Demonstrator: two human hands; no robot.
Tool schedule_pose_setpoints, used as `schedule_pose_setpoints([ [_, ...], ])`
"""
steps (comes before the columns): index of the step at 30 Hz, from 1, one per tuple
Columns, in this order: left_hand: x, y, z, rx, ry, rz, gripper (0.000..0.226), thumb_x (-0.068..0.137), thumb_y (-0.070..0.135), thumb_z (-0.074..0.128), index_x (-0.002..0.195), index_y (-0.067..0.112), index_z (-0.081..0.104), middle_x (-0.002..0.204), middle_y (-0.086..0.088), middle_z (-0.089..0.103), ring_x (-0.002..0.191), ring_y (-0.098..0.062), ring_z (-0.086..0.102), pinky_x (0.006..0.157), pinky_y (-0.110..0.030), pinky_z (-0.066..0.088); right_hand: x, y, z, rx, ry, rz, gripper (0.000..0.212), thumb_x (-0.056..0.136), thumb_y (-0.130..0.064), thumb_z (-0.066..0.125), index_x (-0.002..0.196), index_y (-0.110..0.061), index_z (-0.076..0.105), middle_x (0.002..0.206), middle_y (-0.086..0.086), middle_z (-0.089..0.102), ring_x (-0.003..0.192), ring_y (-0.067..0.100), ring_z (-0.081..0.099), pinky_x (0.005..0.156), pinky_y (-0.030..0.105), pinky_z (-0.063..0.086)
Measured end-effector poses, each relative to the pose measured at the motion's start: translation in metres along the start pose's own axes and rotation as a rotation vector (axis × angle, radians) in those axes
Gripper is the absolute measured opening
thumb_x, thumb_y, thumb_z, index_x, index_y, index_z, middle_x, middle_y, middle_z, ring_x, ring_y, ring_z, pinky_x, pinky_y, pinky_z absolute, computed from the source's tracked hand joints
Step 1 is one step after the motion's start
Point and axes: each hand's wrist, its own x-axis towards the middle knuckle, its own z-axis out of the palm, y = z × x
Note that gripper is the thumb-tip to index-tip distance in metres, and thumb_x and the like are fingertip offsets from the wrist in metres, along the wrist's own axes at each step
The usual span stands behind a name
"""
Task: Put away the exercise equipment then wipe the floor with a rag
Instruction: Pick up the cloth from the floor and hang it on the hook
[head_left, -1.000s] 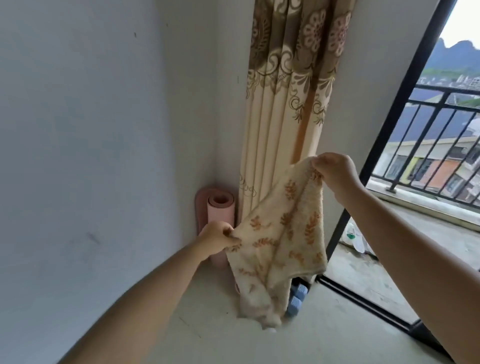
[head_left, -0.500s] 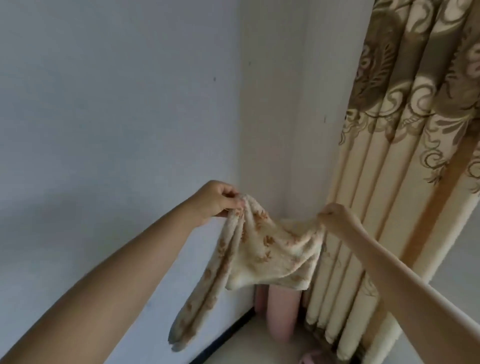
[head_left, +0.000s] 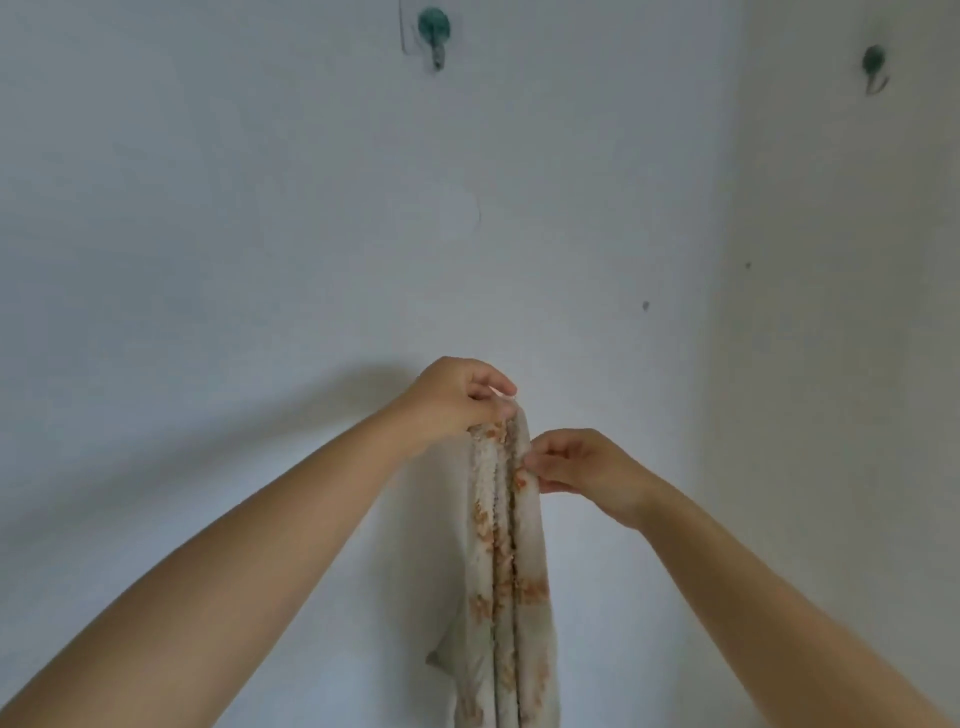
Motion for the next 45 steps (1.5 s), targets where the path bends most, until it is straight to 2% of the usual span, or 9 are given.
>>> schedule_pose_setpoints([
  [6,0.013,-0.007,-0.045,-0.061,0.004,-0.155,0.016,0.088,0.005,0.063,0.083,0.019,0.057,0.078,0.001,0.062,0.068,-0.007,0.057,0.064,-0.017,0.046,0.058,-0.035,-0.020,0.071,0.150,-0.166,0.025,0.088,0.002,0.057,0.068,-0.009,0.066,0.060,-0.006,0.068,0.056,0.002,0.064,0.060,0.011,0.055],
  [10,0.015,-0.008,-0.060,-0.099,-0.032,-0.190,0.017,0.090,0.001,0.058,0.078,0.013,0.060,0.077,-0.002,0.059,0.073,-0.013,0.054,0.069,-0.021,0.045,0.079,-0.065,-0.020,-0.025,0.174,-0.210,0.022,0.087,0.000,0.059,0.069,-0.009,0.066,0.070,0.004,0.064,0.061,0.011,0.062,0.062,0.017,0.055],
  [13,0.015,-0.012,-0.066,-0.227,-0.052,-0.219,0.027,0.094,0.004,0.052,0.068,0.012,0.054,0.069,0.001,0.057,0.068,-0.011,0.052,0.060,-0.016,0.047,0.088,-0.082,-0.023,-0.008,0.237,-0.252,0.023,0.088,-0.001,0.058,0.069,-0.011,0.064,0.069,0.003,0.063,0.061,0.012,0.060,0.061,0.019,0.054],
  [22,0.014,-0.036,-0.080,-0.369,-0.256,-0.322,0.017,0.095,0.019,0.043,0.099,0.008,0.055,0.097,-0.006,0.059,0.085,-0.017,0.056,0.078,-0.028,0.048,0.107,-0.118,-0.032,-0.035,0.310,-0.290,0.029,0.092,-0.002,0.052,0.065,-0.012,0.056,0.067,0.003,0.055,0.061,0.015,0.050,0.061,0.024,0.043],
  [25,0.023,-0.032,-0.093,-0.412,-0.075,-0.232,0.020,0.097,0.013,0.042,0.090,0.008,0.059,0.089,-0.004,0.062,0.081,-0.015,0.059,0.079,-0.026,0.049,0.107,-0.121,-0.042,0.065,0.291,-0.234,0.031,0.095,-0.002,0.045,0.066,-0.012,0.050,0.065,0.003,0.051,0.059,0.014,0.046,0.058,0.022,0.040],
  [29,0.041,-0.012,-0.108,-0.427,0.191,-0.105,0.025,0.098,0.009,0.045,0.075,0.010,0.056,0.072,-0.002,0.060,0.061,-0.009,0.059,0.057,-0.018,0.049,0.111,-0.125,-0.053,0.044,0.244,-0.126,0.032,0.095,-0.002,0.041,0.065,-0.011,0.048,0.064,0.003,0.049,0.058,0.012,0.048,0.052,0.019,0.043],
  [35,0.072,0.035,-0.126,-0.405,0.349,-0.003,0.028,0.095,0.008,0.052,0.067,0.010,0.052,0.073,-0.006,0.056,0.067,-0.016,0.052,0.065,-0.026,0.043,0.113,-0.148,-0.063,-0.148,0.168,-0.188,0.019,0.086,-0.023,0.064,0.075,-0.008,0.069,0.069,0.002,0.069,0.064,0.014,0.065,0.062,0.021,0.056],
  [39,0.096,0.079,-0.147,-0.262,0.541,0.138,0.021,0.092,0.013,0.058,0.072,0.008,0.056,0.075,-0.009,0.054,0.072,-0.019,0.049,0.068,-0.027,0.040,0.128,-0.193,-0.073,-0.311,0.473,-0.413,0.031,0.087,-0.024,0.065,0.083,0.006,0.068,0.060,0.009,0.051,0.043,0.009,0.044,0.043,0.017,0.037],
  [45,0.120,0.117,-0.170,0.253,0.983,0.384,0.017,0.091,0.019,0.059,0.105,0.011,0.066,0.080,0.002,0.055,0.080,-0.012,0.051,0.071,-0.015,0.036,0.159,-0.254,-0.077,-0.757,0.973,-0.802,0.013,0.090,-0.012,0.054,0.100,-0.005,0.059,0.083,0.008,0.055,0.075,0.023,0.051,0.063,0.027,0.035],
])
